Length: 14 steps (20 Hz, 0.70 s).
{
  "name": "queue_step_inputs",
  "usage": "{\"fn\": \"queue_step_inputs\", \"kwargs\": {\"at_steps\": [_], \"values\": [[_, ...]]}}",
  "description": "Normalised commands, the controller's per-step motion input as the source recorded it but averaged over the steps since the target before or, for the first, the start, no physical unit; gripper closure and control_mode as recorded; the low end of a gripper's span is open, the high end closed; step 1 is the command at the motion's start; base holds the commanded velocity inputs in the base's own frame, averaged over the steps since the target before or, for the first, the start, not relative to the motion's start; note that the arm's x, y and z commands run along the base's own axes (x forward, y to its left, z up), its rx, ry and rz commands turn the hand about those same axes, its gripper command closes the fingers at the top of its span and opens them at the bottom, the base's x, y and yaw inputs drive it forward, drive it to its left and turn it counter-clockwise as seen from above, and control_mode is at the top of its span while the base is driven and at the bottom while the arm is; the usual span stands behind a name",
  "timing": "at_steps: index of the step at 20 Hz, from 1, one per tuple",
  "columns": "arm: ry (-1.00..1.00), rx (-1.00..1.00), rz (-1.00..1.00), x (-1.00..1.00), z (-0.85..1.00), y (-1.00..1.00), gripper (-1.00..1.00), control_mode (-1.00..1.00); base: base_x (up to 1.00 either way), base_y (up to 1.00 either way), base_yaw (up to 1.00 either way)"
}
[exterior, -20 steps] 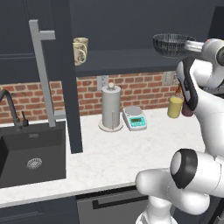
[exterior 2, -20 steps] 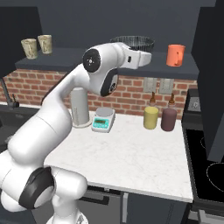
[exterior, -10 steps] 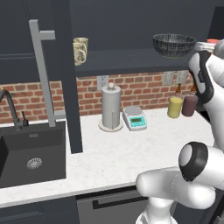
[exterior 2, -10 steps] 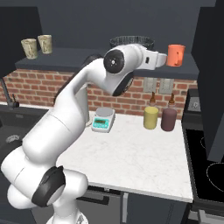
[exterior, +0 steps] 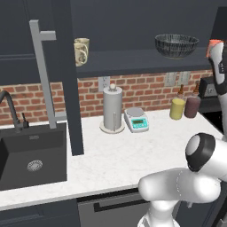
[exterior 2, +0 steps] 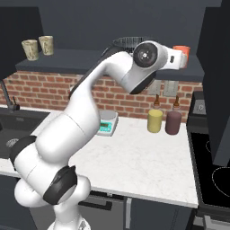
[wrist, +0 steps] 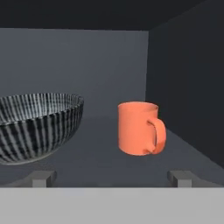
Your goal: Gather all objects into one cabinet and sort the glasses and bowls to opposite sides.
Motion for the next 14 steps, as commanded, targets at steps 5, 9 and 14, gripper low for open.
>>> {"fn": "queue_step_inputs", "kwargs": {"at_steps": [5, 9, 14], "values": [[0.04, 0.00, 0.09, 0.00, -0.31, -0.20, -1.00, -1.00, 0.00, 0.00, 0.00], [0.00, 0.00, 0.05, 0.00, -0.28, -0.03, -1.00, -1.00, 0.00, 0.00, 0.00], [0.00, 0.00, 0.02, 0.00, -0.28, 0.00, -1.00, -1.00, 0.00, 0.00, 0.00]]}}
